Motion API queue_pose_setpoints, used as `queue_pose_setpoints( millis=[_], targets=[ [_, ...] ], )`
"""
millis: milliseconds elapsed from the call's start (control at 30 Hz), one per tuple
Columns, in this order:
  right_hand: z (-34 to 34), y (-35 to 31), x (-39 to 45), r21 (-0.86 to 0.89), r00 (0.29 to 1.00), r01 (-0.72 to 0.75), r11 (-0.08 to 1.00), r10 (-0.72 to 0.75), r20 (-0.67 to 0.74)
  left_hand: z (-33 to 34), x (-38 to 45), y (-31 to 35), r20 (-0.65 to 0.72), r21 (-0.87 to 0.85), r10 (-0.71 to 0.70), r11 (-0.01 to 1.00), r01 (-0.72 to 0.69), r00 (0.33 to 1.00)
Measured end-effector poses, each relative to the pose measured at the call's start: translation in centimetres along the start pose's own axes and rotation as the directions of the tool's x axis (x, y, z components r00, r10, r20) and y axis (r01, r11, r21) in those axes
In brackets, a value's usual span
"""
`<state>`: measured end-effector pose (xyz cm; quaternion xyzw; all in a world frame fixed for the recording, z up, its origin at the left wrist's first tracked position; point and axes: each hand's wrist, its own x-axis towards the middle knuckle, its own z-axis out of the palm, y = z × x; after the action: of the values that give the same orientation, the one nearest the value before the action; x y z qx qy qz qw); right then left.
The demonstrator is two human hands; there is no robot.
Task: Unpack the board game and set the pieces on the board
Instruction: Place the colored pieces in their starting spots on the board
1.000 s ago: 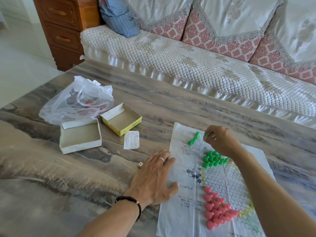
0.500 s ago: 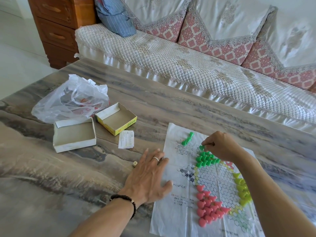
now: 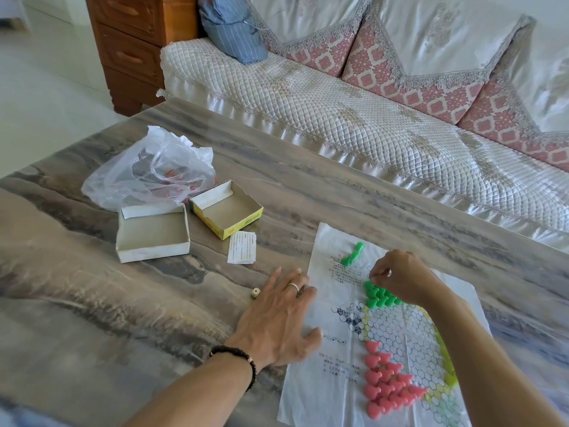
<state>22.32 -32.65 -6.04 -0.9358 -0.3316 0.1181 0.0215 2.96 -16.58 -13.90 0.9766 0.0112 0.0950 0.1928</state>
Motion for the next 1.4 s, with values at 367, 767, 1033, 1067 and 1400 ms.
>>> queue_pose_setpoints(
  millis=[367, 767, 1033, 1067, 1400],
  targets=[
    [-0.1, 0.1, 0.0, 0.044, 1.000, 0.002, 0.999, -0.002, -0.008, 0.1, -0.1, 0.0, -0.006, 0.000, 0.000, 1.000, 0.000, 1.000],
    [1.8, -1.4, 3.6, 0.140, 0.968, -0.073, 0.987, 0.104, -0.227, 0.0, 0.0, 0.1, -0.017, -0.015, -0.004, 1.000, 0.003, 1.000],
    [1.0, -0.9, 4.2, 0.314, 0.956, -0.138, 0.939, 0.209, -0.205, 0.0, 0.0, 0.0, -0.030, -0.022, -0.007, 1.000, 0.006, 1.000],
    [0.7, -0.6, 3.9, 0.346, 0.951, -0.154, 0.926, 0.234, -0.201, 0.1, 0.0, 0.0, -0.029, -0.022, -0.007, 1.000, 0.007, 1.000],
    [-0.8, 2.2, 1.2, 0.381, 0.924, -0.166, 0.909, 0.279, -0.262, 0.1, -0.1, 0.1, -0.021, -0.020, -0.011, 1.000, 0.010, 1.000]
  ],
)
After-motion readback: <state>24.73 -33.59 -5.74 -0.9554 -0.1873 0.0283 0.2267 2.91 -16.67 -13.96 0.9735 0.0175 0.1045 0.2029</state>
